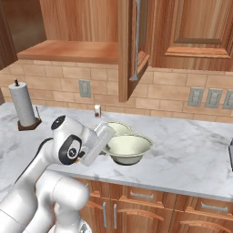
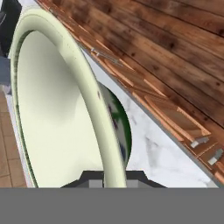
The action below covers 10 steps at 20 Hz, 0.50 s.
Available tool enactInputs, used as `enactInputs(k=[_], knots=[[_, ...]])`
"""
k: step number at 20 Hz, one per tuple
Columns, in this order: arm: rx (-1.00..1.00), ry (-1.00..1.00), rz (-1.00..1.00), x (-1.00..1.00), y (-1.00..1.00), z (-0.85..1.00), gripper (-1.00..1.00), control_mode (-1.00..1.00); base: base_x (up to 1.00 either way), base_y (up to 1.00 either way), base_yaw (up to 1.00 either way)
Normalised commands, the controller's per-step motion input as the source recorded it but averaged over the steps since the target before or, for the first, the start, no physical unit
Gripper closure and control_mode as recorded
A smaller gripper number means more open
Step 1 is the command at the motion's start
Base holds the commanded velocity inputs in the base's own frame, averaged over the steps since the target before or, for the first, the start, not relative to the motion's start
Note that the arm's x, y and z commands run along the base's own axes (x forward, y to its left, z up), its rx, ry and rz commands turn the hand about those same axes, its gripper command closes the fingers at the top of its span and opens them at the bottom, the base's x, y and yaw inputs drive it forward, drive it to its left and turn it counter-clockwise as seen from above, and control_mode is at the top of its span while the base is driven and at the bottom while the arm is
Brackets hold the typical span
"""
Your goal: Pick both bowls and place them on the counter. Then place the peach in one bowl and place the orange in the other bowl.
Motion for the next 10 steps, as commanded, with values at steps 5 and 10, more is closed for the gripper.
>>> enactInputs(k=[5,10], knots=[[0.02,-0.04,0.03,0.24,-0.51,-0.42,1.00,-1.00,0.00,0.00,0.00],[0.03,-0.05,0.05,0.25,-0.41,-0.42,1.00,-1.00,0.00,0.00,0.00]])
